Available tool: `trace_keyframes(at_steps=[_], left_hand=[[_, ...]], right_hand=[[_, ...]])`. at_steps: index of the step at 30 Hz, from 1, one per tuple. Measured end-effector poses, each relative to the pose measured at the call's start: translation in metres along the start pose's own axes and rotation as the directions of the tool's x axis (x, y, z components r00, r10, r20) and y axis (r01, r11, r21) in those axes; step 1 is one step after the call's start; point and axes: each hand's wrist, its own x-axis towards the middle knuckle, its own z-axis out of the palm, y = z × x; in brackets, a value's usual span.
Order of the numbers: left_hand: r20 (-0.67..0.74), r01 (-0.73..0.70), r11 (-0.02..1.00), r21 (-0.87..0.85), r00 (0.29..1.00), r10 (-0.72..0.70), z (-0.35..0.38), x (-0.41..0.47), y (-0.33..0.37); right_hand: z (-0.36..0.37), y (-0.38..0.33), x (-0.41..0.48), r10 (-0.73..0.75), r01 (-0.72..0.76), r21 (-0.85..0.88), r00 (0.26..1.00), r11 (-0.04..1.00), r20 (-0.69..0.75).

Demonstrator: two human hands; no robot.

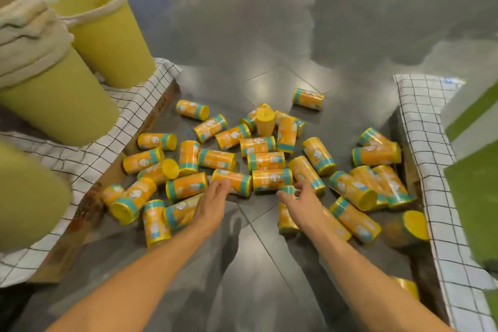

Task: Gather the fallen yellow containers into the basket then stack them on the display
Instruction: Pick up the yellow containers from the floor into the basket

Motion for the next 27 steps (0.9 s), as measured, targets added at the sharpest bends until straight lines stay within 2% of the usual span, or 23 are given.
trace_keyframes(at_steps=[3,6,7,9,11,14,16,19,20,21,23,25,27], left_hand=[[-0.056,0.029,0.998,0.064,0.998,-0.026,-0.010,0.020,-0.042],[-0.175,-0.056,0.952,0.302,0.978,0.113,-0.028,0.044,-0.082],[-0.184,-0.070,0.908,0.414,0.970,0.159,-0.035,0.051,-0.093],[-0.172,-0.027,0.806,0.591,0.972,0.158,-0.046,0.064,-0.114],[-0.139,0.002,0.728,0.685,0.982,0.129,-0.054,0.069,-0.126],[-0.059,-0.062,0.585,0.809,0.981,0.186,-0.059,0.071,-0.137],[-0.055,-0.052,0.497,0.866,0.979,0.198,-0.058,0.072,-0.137],[-0.023,-0.037,0.338,0.941,0.985,0.172,-0.053,0.072,-0.129],[-0.009,-0.040,0.319,0.947,0.989,0.150,-0.051,0.072,-0.127],[0.006,-0.048,0.332,0.942,0.992,0.128,-0.050,0.072,-0.127],[0.036,-0.066,0.449,0.891,0.996,0.076,-0.050,0.070,-0.127],[0.040,-0.049,0.605,0.794,0.999,0.028,-0.049,0.065,-0.124],[-0.040,0.036,0.763,0.646,0.999,-0.014,-0.043,0.063,-0.117]], right_hand=[[0.019,0.023,0.017,0.043,-0.044,-0.042,0.999,0.998,-0.031],[0.035,0.039,0.034,0.072,-0.084,-0.151,0.994,0.985,-0.086],[0.040,0.043,0.038,0.076,-0.097,-0.195,0.991,0.976,-0.111],[0.050,0.047,0.045,0.074,-0.117,-0.285,0.985,0.951,-0.157],[0.060,0.049,0.049,0.064,-0.134,-0.368,0.979,0.920,-0.196],[0.073,0.050,0.058,0.022,-0.145,-0.479,0.967,0.866,-0.253],[0.081,0.053,0.063,0.005,-0.130,-0.541,0.974,0.831,-0.227],[0.094,0.059,0.060,0.042,-0.119,-0.542,0.987,0.832,-0.152],[0.098,0.061,0.058,0.021,-0.099,-0.568,0.990,0.817,-0.143],[0.102,0.062,0.055,-0.008,-0.075,-0.599,0.991,0.797,-0.136],[0.103,0.063,0.052,-0.042,-0.042,-0.602,0.991,0.797,-0.124],[0.099,0.061,0.051,-0.021,-0.038,-0.488,0.993,0.872,-0.115],[0.091,0.057,0.049,0.027,-0.055,-0.326,0.996,0.944,-0.090]])
